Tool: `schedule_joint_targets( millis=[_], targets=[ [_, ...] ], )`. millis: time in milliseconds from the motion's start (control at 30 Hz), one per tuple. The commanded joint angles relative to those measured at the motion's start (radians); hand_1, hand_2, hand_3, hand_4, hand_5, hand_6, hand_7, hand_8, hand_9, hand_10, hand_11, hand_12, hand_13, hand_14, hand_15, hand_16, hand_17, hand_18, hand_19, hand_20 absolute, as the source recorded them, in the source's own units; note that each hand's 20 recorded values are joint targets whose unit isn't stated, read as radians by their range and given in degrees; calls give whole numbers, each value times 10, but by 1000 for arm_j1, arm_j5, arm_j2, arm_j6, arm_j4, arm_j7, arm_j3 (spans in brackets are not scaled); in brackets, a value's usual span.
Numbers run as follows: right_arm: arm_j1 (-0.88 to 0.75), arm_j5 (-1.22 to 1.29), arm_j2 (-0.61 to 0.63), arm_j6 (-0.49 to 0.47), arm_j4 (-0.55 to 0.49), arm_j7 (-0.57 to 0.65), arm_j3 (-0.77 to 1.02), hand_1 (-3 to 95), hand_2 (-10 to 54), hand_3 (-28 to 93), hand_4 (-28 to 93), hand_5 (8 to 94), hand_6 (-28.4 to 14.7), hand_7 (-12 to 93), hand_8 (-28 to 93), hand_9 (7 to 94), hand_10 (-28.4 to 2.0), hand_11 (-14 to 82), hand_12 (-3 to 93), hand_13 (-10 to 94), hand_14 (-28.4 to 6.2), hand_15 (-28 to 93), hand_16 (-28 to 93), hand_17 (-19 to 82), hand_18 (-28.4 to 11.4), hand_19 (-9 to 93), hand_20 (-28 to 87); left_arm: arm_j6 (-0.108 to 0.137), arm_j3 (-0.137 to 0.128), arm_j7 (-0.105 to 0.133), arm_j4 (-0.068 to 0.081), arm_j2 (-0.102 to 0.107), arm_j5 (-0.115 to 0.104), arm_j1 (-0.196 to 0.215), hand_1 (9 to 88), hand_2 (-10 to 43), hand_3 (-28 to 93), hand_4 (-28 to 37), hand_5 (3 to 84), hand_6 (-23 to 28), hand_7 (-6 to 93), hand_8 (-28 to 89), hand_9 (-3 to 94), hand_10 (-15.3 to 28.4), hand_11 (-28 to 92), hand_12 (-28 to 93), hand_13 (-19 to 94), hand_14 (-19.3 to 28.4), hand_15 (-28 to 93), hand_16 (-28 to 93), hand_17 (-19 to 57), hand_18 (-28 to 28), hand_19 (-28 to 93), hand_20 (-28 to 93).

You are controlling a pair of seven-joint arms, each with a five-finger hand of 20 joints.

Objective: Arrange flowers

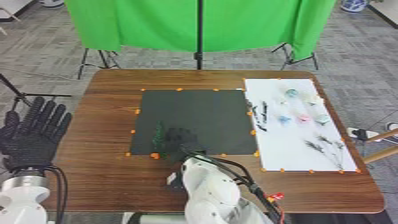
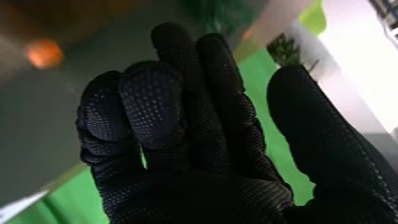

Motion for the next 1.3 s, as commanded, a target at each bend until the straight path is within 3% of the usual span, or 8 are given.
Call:
schedule_joint_targets(
  millis=[33,300,633,800,900,1000,1133,1300],
  targets=[
    [-43,-14,-65,-62,12,-38,2,331,105,765,-172,617,-95,519,194,731,-232,136,147,744,-149,630,294,399,-284,912,330,6,32,-18,14,7,1,-13,255,129,731,-283,459,71,122,-79,392,134,155,125,303,136,292,-36,9,107,207,133],
    [-50,-46,-103,-55,46,-47,8,329,108,767,-173,597,-96,524,187,688,-241,121,133,723,-153,606,281,380,-284,896,324,6,55,-28,23,14,0,-28,255,129,732,-283,460,72,126,-79,392,133,158,127,303,136,294,-36,7,109,212,134],
    [-11,21,-46,-42,-8,20,17,307,114,771,-161,594,-100,543,184,709,-239,138,143,724,-153,621,274,383,-284,903,331,-5,15,-7,6,-11,4,12,255,129,732,-283,461,72,127,-80,392,133,159,127,303,136,295,-37,8,109,213,133],
    [31,61,-20,-46,-79,30,88,299,106,760,-151,591,-102,563,192,766,-219,222,197,721,-163,697,309,390,-284,921,377,-14,6,-7,0,-33,10,19,255,130,732,-283,461,72,125,-80,393,134,158,126,303,137,294,-37,7,109,213,132],
    [61,60,15,11,-99,60,163,351,26,731,-143,570,-98,618,230,765,-219,275,237,711,-167,704,324,382,-284,916,394,-19,10,-20,0,-35,16,10,256,129,732,-283,459,71,125,-80,392,134,157,126,303,137,294,-37,8,109,212,132],
    [64,46,89,96,-137,86,232,368,-4,727,-144,551,-105,615,218,746,-225,280,244,695,-170,704,325,375,-284,908,395,-29,9,-29,2,-38,27,-4,256,130,732,-283,459,72,124,-79,391,134,156,126,302,137,294,-37,8,109,211,132],
    [18,5,201,139,-186,129,352,365,-21,726,-151,569,-107,454,132,709,-236,241,218,658,-183,691,315,347,-284,883,390,-34,2,-38,-5,-46,42,-1,256,129,731,-283,459,72,124,-79,390,135,156,126,303,137,293,-37,8,109,211,132],
    [-72,-27,294,110,-204,196,541,387,-76,719,-172,573,-107,414,66,646,-244,243,218,598,-203,707,314,313,-284,856,397,-40,0,-39,-13,-46,42,6,256,129,731,-283,459,72,123,-79,390,135,155,127,302,136,292,-37,8,109,211,132]
  ],
)
